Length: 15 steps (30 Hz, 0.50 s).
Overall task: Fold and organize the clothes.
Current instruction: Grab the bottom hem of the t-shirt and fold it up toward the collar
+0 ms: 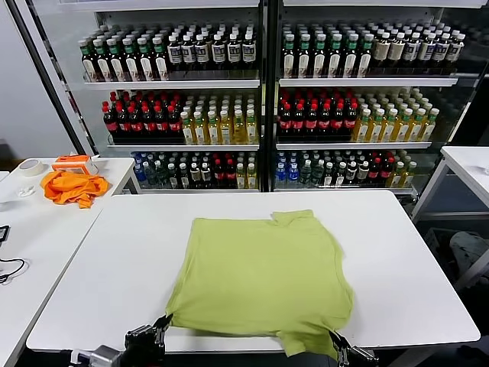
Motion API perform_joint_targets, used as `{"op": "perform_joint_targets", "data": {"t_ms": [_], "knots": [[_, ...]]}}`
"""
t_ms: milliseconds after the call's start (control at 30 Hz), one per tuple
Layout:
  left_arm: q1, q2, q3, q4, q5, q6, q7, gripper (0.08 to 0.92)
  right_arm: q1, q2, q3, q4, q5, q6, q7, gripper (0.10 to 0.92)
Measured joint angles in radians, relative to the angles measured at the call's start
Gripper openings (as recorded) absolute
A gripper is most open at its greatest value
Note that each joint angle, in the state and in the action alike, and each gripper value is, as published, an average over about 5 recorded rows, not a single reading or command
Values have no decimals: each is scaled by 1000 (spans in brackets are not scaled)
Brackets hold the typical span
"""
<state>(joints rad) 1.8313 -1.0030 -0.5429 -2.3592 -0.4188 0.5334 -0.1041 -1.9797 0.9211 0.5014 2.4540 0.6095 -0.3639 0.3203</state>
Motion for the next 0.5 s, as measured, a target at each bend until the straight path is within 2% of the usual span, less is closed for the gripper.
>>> {"op": "perform_joint_targets", "data": {"t_ms": [200,500], "knots": [[-18,18,-1,5,-13,-36,11,81,74,-20,13,-12,66,-38,29,104],[-157,47,27,110,-74,-107,31,81,242,-21,-16,-86,162,-97,73,104]]}}
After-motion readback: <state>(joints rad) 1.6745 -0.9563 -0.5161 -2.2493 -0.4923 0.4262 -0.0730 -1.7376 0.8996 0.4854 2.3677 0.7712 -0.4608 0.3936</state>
